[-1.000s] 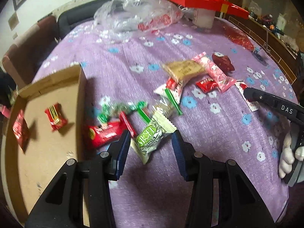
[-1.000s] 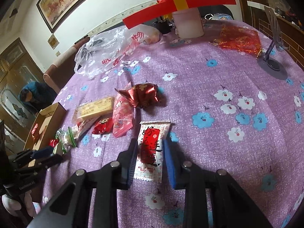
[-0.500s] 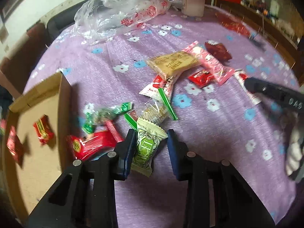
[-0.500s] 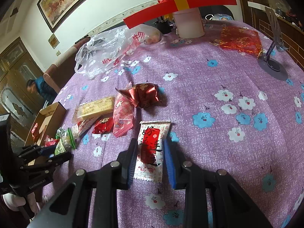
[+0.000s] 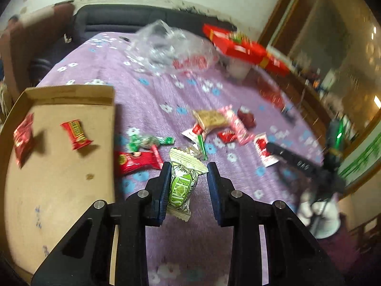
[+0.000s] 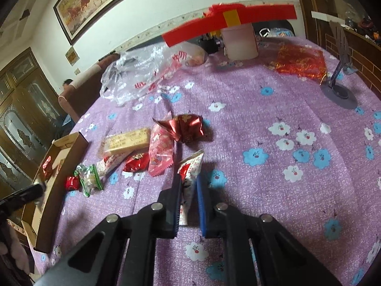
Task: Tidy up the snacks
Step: 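Carry the sachet and green candy over the cardboard tray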
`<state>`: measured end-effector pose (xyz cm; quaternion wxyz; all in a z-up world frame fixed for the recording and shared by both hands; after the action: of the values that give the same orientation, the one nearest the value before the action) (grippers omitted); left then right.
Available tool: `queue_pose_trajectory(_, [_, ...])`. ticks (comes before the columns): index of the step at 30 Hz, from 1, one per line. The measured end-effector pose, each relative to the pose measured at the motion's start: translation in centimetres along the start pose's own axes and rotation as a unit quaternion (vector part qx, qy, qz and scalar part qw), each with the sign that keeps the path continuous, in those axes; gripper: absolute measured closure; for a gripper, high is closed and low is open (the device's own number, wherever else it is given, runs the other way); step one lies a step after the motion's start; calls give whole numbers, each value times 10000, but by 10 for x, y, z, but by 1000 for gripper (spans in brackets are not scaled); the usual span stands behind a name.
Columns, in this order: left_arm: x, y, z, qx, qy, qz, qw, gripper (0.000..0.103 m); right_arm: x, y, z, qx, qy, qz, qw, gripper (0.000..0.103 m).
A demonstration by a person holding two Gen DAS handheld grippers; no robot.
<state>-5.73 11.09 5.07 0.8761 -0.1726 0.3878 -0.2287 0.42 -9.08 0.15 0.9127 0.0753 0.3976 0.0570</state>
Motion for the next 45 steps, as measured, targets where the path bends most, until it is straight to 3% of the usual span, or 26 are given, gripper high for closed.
queue_pose_trajectory(9, [-57, 37, -6, -456, -463, -117, 9978, 74, -27, -3, 1, 200, -119, 108, 9997, 94])
queue_pose_trajectory(15, [-87, 82, -6, -844, -675, 208, 9939, 73, -53, 24, 14, -84, -308, 268, 9991, 94])
queue_pose_trajectory(17, [-96, 90, -9, -910, -751, 249, 9927, 73, -53, 30, 19, -225, -294, 146, 9992, 93])
queue_pose_trajectory(18, [-100, 93, -11, -936, -783, 246, 9922, 73, -49, 28, 20, -238, -272, 79, 9993, 91])
queue_pose_trajectory(19, [-103, 95, -13, -945, -797, 251, 9920, 73, -43, 25, 19, -241, -210, -98, 9994, 80])
queue_pose_trajectory(20, [-104, 97, -14, -959, -804, 254, 9918, 73, -36, 21, 18, -234, -99, -307, 9992, 61])
queue_pose_trajectory(22, [-104, 100, -17, -1001, -798, 233, 9915, 73, -22, 13, 15, -119, 155, -489, 9986, 45])
queue_pose_trajectory(27, [-103, 102, -18, -1025, -802, 166, 9914, 73, 9, 10, 7, -125, 443, -908, 9948, 46])
queue_pose_trajectory(28, [-103, 101, -17, -1013, -806, 164, 9915, 73, 17, 9, 5, -93, 561, -936, 9940, 53])
queue_pose_trajectory(29, [-104, 101, -17, -996, -808, 169, 9916, 73, 19, 8, 4, -91, 556, -999, 9934, 73])
queue_pose_trajectory(30, [-105, 101, -17, -967, -807, 184, 9919, 73, 19, 10, 4, -171, 461, -1082, 9929, 80])
queue_pose_trajectory(34, [-110, 110, -14, -995, -813, 308, 9912, 73, 14, 9, 3, -153, 438, -1069, 9932, 82])
queue_pose_trajectory(39, [-110, 134, -7, -1173, -694, 570, 9890, 73, -21, 13, 14, -12, 3, -1030, 9947, 82])
queue_pose_trajectory(45, [-87, 173, 8, -1573, -264, 942, 9827, 73, -53, 84, 31, -574, -286, -218, 9977, 82])
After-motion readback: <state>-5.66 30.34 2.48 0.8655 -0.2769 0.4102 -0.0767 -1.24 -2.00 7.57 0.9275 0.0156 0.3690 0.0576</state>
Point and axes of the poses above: each gripper's, at about its wrist camera, not at the fingertips, and x roughly the way its jaws point, y to its left, z to its top, the point moved 3 cm from there along x, roughly the way its jaws point, and after that the axes turned 14 degrees about -z, right-handed, at the moved point
